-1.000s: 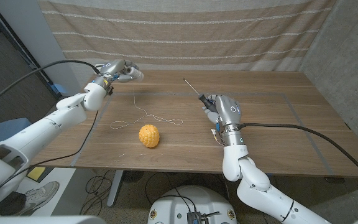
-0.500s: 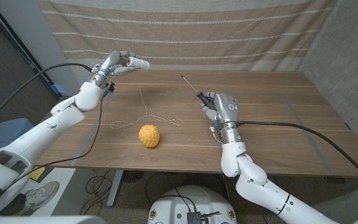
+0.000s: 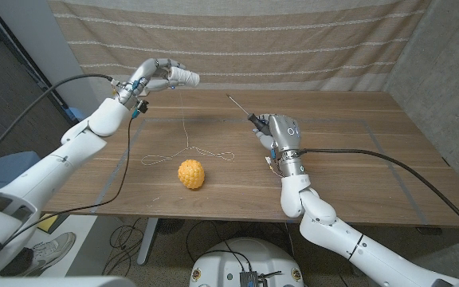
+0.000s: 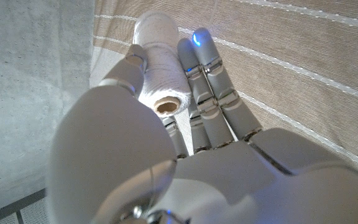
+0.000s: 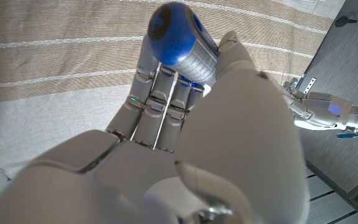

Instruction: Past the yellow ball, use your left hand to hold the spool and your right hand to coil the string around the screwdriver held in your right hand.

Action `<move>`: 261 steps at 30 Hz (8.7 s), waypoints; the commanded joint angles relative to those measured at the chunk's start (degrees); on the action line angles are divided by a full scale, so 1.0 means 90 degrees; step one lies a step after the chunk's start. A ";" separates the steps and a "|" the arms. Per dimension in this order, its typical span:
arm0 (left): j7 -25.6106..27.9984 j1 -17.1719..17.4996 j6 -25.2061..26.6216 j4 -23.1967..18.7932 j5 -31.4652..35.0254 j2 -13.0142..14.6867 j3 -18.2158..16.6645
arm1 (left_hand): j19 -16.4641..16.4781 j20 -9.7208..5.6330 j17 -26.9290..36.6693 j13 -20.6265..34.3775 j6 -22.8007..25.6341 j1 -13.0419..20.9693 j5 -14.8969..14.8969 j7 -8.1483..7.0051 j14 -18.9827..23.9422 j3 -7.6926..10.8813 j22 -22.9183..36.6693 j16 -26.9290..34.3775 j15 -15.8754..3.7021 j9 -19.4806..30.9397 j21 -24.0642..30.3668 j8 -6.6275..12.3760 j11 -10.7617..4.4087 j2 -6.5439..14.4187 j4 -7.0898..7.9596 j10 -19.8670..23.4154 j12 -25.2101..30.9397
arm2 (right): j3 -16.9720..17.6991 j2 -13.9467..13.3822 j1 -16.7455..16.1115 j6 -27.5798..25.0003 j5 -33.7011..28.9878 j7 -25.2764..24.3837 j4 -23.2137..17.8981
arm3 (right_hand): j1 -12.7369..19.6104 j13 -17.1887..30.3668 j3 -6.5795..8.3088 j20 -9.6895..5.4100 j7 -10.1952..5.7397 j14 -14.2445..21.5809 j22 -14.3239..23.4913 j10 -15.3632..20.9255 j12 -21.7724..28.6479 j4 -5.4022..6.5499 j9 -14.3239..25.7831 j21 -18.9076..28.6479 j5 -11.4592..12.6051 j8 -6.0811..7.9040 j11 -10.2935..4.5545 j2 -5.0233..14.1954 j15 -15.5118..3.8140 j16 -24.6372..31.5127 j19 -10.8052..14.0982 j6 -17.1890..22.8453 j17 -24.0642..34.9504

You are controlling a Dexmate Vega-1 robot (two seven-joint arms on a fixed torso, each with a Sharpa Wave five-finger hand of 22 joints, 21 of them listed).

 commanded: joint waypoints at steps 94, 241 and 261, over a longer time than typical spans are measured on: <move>-0.3190 -0.0199 0.0742 -0.1765 -0.2571 -0.0228 -0.0265 | -0.0101 -0.0480 -0.0369 0.0466 0.0958 0.1345 0.0055 0.1027 0.0606 0.0036 -0.0075 -0.0366 -0.0712 0.0002 0.0506 -0.0167 -0.0760 0.1082 0.0281 0.0892 -0.0335 | -0.0792 0.0269 0.1891 0.1317 -0.0335 -0.0555 0.2075 | 0.0963 0.0130 0.0323 -0.0761 -0.0486 0.0835 -0.0450 0.0178 -0.0291 -0.0352 0.0015 0.0546 0.0115 -0.0028 -0.0059 0.0817 -0.0908 -0.0163 -0.0265 0.0893 0.0026; -0.1127 0.0696 0.2227 -0.2307 -0.1039 0.0462 -0.0592 | -0.0277 -0.0446 -0.0334 0.0684 0.1068 0.1422 0.0060 0.1012 0.0673 -0.0047 -0.0124 -0.0491 -0.0699 0.0040 0.0863 -0.0303 -0.0765 0.1075 0.0315 0.1070 -0.0686 | -0.0857 -0.0123 0.1905 0.2232 -0.1244 -0.1956 0.1771 | 0.0990 0.0337 0.0191 -0.0764 -0.0575 0.0843 -0.0849 0.0254 -0.0513 -0.0303 0.0022 0.1064 0.0163 -0.0046 -0.0075 0.0802 -0.0889 -0.0303 -0.0640 0.0976 0.0077; -0.1050 0.1600 0.2089 -0.2744 -0.1302 0.0897 -0.0947 | -0.0297 -0.0439 -0.0328 0.0716 0.1076 0.1425 0.0060 0.0999 0.0690 -0.0054 -0.0127 -0.0501 -0.0700 0.0053 0.0900 -0.0320 -0.0762 0.1072 0.0316 0.1081 -0.0730 | -0.0133 0.0154 0.1782 0.1843 -0.0524 -0.1960 0.1920 | 0.1010 0.0341 0.0179 -0.0763 -0.0547 0.0860 -0.0857 0.0278 -0.0535 -0.0306 0.0023 0.1128 0.0174 -0.0056 -0.0068 0.0806 -0.0886 -0.0308 -0.0659 0.0965 0.0088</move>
